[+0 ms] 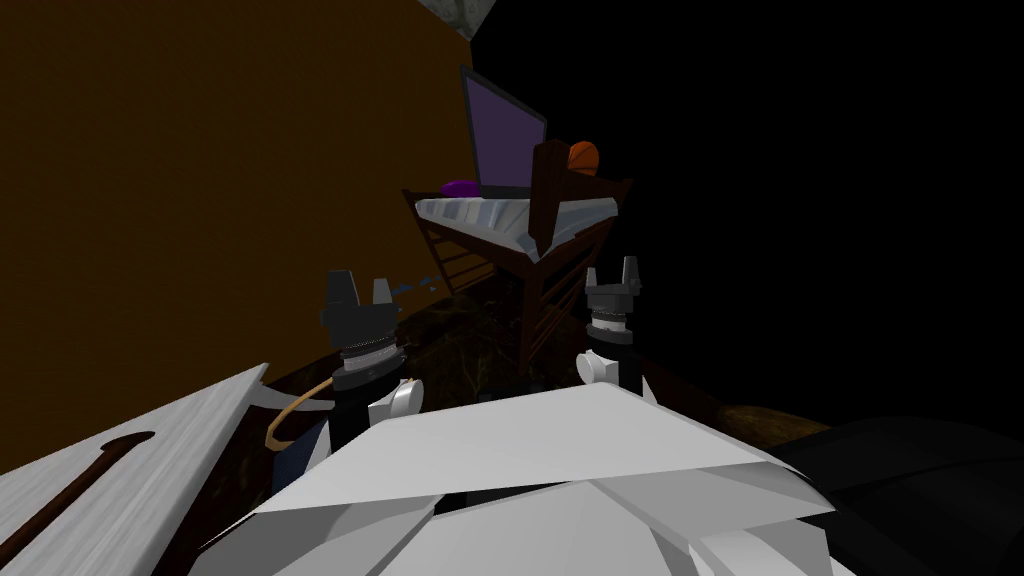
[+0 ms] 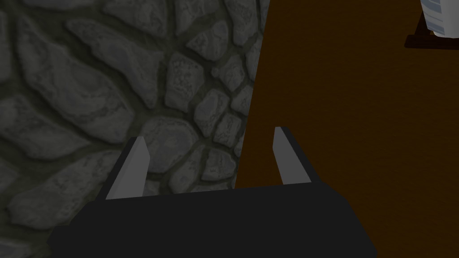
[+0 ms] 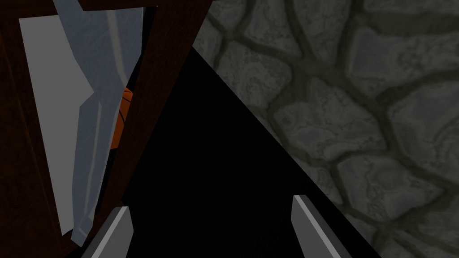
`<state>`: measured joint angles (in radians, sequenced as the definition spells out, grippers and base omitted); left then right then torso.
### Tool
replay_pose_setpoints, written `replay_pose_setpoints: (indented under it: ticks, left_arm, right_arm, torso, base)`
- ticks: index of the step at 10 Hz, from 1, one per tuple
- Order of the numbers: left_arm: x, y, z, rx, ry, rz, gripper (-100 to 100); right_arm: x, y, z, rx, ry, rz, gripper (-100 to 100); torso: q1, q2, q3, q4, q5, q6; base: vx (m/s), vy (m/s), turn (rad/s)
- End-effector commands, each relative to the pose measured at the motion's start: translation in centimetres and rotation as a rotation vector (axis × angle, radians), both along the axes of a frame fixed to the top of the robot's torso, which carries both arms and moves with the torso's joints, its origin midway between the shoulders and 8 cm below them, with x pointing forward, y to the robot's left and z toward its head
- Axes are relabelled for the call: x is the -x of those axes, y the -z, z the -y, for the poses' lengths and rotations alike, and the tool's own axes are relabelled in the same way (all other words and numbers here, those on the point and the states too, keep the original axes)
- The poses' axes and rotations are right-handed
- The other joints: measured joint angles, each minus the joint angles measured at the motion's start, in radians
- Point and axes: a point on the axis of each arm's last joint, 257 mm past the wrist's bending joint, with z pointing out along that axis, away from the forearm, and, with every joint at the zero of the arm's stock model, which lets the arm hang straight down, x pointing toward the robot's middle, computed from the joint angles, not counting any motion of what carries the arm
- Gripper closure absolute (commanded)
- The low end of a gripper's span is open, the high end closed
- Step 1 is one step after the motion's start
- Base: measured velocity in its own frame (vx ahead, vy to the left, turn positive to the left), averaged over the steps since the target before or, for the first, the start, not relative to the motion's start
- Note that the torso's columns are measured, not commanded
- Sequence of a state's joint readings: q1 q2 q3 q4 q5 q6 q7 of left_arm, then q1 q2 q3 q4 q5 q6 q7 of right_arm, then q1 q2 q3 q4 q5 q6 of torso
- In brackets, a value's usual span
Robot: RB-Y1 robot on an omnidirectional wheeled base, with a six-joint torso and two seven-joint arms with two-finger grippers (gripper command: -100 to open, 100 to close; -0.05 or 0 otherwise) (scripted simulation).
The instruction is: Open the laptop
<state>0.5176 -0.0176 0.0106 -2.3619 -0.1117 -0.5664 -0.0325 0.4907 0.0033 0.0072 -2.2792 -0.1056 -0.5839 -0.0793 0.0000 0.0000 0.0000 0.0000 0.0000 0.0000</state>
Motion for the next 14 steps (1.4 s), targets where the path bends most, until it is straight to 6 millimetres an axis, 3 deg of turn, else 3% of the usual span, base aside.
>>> replay_pose_setpoints:
  ticks: [1, 9, 10, 14]
  left_arm:
    - [0.0, 0.0, 0.0, 0.0, 0.0, 0.0, 0]
    - [0.0, 0.0, 0.0, 0.0, 0.0, 0.0, 0]
    - [0.0, 0.0, 0.0, 0.0, 0.0, 0.0, 0]
    - [0.0, 0.0, 0.0, 0.0, 0.0, 0.0, 0]
  right_arm:
    - [0.0, 0.0, 0.0, 0.0, 0.0, 0.0, 0]
    - [0.0, 0.0, 0.0, 0.0, 0.0, 0.0, 0]
    - [-0.4, 0.0, -0.7, 0.039, -0.027, -0.007, -100]
    - [-1.3, 0.2, -2.0, 0.118, -0.08, -0.019, -100]
  torso:
    - [0.0, 0.0, 0.0, 0.0, 0.0, 0.0]
    - [0.0, 0.0, 0.0, 0.0, 0.0, 0.0]
    - [0.0, 0.0, 0.0, 0.0, 0.0, 0.0]
    - [0.002, 0.003, 0.002, 0.001, 0.001, 0.0]
  base:
    - [0.0, 0.0, 0.0]
    - [0.0, 0.0, 0.0]
    - [-0.041, 0.047, 0.105]
    - [-0.096, 0.1, 0.16]
